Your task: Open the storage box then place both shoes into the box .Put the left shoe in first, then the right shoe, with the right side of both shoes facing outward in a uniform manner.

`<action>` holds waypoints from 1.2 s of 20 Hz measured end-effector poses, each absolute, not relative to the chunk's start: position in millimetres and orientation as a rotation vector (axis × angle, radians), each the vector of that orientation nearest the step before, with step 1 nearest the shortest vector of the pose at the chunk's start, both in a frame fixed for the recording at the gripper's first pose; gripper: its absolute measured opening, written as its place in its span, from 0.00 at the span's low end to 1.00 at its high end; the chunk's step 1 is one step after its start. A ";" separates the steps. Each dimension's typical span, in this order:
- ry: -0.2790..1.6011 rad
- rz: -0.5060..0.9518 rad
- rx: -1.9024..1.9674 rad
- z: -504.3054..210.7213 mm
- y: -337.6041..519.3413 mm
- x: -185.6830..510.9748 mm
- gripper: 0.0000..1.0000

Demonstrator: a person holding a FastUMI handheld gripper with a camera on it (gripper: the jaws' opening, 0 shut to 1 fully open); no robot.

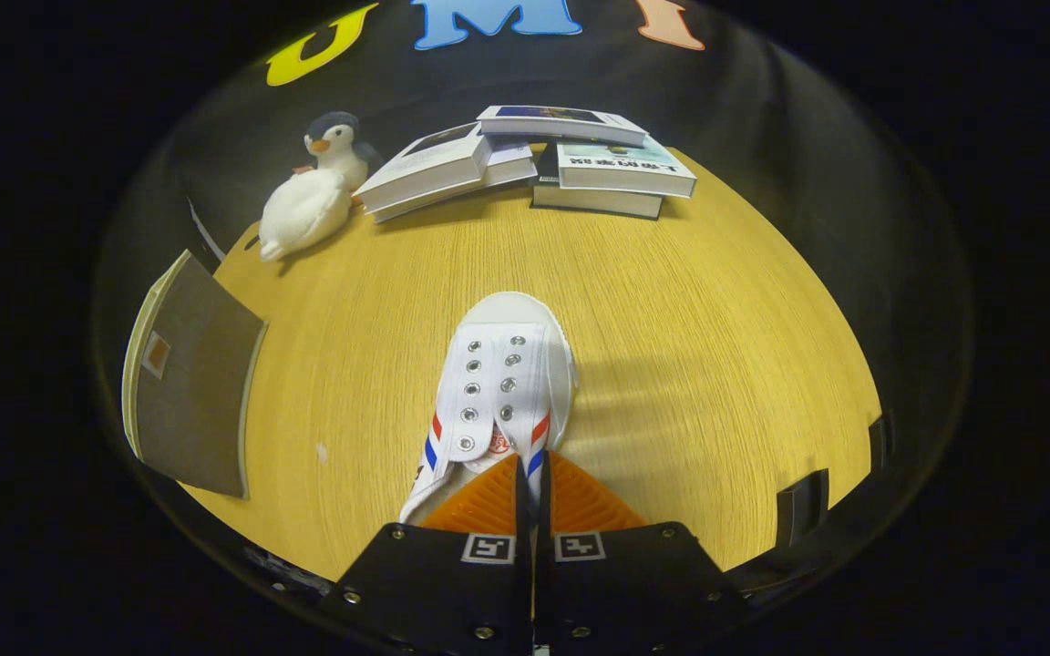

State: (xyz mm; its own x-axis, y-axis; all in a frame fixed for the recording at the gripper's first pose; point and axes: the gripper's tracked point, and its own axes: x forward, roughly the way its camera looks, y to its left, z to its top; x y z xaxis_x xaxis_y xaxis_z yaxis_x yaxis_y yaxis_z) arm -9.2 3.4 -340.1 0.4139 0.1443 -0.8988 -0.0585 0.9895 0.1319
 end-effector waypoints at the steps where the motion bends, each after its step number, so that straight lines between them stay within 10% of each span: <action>1: 1.133 0.134 0.096 -333.8 8.2 -8.6 0.02; 24: 0.930 0.371 0.165 -167.0 198.5 5.8 0.02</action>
